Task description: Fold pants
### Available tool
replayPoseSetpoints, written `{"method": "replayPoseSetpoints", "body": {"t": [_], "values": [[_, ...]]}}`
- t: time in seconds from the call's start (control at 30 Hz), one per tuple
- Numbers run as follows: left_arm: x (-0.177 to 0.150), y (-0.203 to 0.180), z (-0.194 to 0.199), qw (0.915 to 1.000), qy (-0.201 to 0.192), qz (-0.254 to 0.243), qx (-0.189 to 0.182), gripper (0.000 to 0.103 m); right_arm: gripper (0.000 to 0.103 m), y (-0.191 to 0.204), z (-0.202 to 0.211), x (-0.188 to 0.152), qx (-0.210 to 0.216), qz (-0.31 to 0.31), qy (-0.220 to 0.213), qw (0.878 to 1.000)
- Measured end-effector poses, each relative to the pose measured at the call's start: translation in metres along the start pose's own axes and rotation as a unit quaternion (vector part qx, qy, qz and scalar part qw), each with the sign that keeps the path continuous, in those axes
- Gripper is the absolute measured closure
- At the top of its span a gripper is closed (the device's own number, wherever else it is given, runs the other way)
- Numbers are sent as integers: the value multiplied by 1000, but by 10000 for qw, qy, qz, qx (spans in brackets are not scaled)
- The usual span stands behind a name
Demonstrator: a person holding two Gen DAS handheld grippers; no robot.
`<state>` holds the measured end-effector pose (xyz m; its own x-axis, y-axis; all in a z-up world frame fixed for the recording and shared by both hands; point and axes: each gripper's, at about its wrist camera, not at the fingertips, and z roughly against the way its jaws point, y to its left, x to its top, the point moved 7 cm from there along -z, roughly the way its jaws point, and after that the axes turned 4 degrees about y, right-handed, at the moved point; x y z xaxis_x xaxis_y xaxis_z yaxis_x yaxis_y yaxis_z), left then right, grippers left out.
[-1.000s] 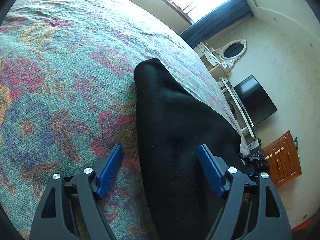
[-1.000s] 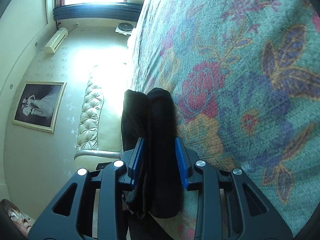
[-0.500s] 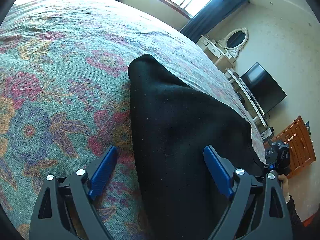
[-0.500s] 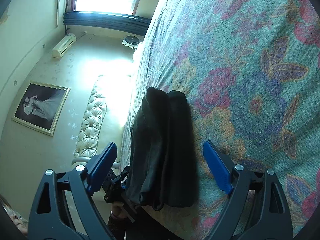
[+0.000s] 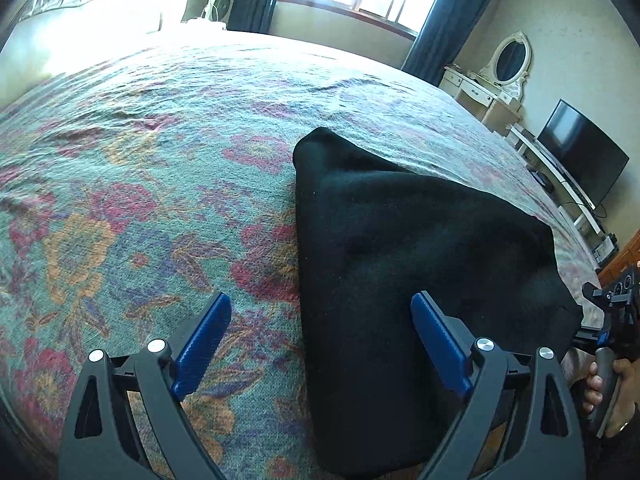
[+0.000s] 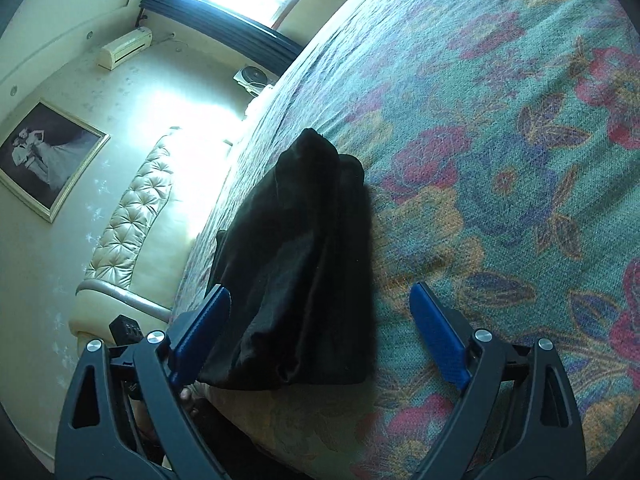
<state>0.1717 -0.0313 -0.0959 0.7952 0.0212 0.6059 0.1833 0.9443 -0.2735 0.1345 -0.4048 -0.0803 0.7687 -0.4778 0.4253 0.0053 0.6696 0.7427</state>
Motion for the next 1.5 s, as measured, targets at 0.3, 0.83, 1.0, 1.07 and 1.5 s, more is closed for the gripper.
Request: {"method": "replayPoseSetpoints", "body": {"t": [0.3,0.83,1.0,1.07,1.5], "values": [[-29,-7,28,9983,-45,225,535,13,8,16,-3,-19,-587,433,-86,9973],[-51,-47,52,9942,-261,-231,1016,13,8,88,5,-96,-2193,1967,-557,9540],[-53,-55,54,9952,-210,-270,916,13,8,93,3,-102,-2177,2056,-432,9531],[-52,-57,57,9959,-239,-231,846,13,8,92,3,-104,-2194,2058,-435,9527],[-48,-63,66,9963,-355,-198,763,13,8,92,4,-105,-2166,2008,-429,9544]]}}
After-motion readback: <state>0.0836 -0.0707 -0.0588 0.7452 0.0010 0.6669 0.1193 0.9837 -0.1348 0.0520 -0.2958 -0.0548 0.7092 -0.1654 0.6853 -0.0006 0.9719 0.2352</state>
